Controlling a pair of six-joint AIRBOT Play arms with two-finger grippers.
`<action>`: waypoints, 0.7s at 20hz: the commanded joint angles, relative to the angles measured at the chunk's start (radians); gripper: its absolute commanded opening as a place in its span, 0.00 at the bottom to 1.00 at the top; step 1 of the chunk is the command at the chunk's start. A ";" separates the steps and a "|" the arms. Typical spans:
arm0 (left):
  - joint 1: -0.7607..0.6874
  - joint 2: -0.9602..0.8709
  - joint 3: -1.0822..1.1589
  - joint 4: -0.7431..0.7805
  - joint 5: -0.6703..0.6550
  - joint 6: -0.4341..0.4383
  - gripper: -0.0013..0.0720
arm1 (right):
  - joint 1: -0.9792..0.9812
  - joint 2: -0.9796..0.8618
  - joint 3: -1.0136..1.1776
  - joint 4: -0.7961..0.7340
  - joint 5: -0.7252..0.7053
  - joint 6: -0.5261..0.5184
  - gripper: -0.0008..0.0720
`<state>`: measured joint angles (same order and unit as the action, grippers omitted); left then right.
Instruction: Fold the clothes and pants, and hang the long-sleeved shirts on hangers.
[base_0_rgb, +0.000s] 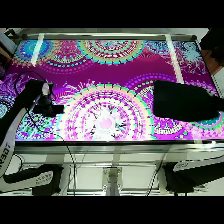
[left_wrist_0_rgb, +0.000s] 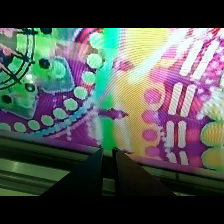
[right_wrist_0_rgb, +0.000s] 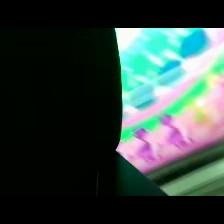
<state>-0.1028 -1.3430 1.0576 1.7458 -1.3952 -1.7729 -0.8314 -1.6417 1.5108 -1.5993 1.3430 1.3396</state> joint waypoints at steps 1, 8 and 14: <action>0.000 0.001 -0.001 0.000 0.001 0.000 0.14 | -0.229 0.039 -0.003 0.022 0.027 -0.006 0.05; 0.000 0.001 -0.001 0.000 0.000 0.000 0.14 | -0.211 0.089 -0.006 0.217 0.054 -0.032 0.56; 0.000 0.001 -0.001 0.000 0.000 0.000 0.14 | 0.147 0.109 -0.010 0.337 0.142 -0.079 0.05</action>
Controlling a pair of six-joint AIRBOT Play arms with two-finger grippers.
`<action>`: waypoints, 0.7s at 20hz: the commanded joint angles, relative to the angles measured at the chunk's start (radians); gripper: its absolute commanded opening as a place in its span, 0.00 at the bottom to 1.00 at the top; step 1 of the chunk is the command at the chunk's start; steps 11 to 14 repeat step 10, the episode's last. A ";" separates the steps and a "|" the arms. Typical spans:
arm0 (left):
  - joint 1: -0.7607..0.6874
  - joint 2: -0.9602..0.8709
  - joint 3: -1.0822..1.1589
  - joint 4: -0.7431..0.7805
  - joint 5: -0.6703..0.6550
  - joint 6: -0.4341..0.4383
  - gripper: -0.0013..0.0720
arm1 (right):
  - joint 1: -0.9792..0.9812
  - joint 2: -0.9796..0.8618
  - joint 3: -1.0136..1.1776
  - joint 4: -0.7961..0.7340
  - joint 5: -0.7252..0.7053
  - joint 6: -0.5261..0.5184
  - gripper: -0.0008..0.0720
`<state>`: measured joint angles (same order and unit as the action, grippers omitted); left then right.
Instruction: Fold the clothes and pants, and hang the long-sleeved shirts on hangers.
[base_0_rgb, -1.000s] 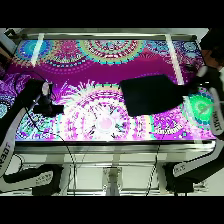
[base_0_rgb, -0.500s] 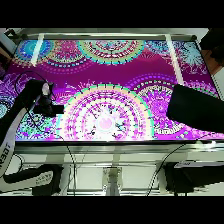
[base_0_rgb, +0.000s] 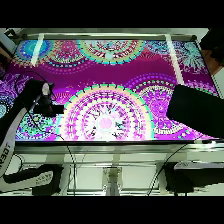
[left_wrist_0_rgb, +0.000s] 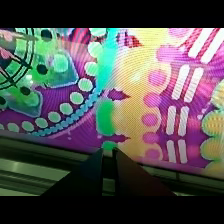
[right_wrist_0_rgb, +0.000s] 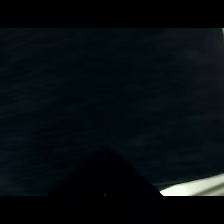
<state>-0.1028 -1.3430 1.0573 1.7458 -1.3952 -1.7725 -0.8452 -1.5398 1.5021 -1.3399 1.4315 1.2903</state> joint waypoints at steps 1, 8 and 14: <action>0.000 0.001 0.000 0.000 0.000 0.000 0.14 | 0.248 0.008 -0.001 0.078 0.056 -0.030 0.05; 0.000 0.001 0.000 0.000 0.000 0.000 0.14 | 0.824 -0.031 0.000 -0.067 -0.052 0.031 0.05; 0.000 0.001 0.000 0.000 0.000 0.000 0.14 | 0.898 -0.046 0.000 -0.076 -0.061 0.058 0.05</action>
